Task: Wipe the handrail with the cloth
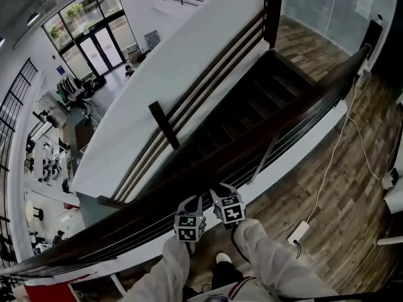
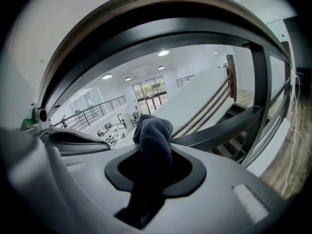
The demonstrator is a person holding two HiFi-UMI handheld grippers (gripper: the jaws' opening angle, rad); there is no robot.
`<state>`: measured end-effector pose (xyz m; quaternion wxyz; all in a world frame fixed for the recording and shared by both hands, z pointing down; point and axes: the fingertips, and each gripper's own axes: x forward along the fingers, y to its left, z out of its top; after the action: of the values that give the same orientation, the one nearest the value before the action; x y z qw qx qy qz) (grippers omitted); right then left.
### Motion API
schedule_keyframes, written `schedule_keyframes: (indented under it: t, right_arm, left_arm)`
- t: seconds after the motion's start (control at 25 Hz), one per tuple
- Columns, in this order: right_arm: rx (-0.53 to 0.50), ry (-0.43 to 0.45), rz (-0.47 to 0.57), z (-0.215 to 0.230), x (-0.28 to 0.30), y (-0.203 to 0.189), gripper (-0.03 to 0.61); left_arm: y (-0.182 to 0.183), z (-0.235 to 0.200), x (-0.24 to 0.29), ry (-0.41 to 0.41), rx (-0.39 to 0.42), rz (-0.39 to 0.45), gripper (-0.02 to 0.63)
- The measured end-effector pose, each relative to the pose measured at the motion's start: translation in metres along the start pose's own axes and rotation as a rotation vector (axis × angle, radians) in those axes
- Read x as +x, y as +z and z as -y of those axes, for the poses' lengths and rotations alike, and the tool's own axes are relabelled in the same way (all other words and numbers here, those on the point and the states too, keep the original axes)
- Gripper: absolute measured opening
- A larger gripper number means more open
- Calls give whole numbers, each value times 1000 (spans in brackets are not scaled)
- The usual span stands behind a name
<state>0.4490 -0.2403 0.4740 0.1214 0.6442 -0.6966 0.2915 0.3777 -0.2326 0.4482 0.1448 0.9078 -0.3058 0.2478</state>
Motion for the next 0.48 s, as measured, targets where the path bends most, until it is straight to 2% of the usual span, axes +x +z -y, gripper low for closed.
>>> schedule_keyframes:
  t: [0.24,0.48]
  right_arm:
    - [18,-96,20,69,-10,22,94]
    - [-18,-166,2,130,-20,34,95]
  left_arm:
    - [25,35,30,-78,-15,9,2]
    - [42,77,50,-159,-9,19,2]
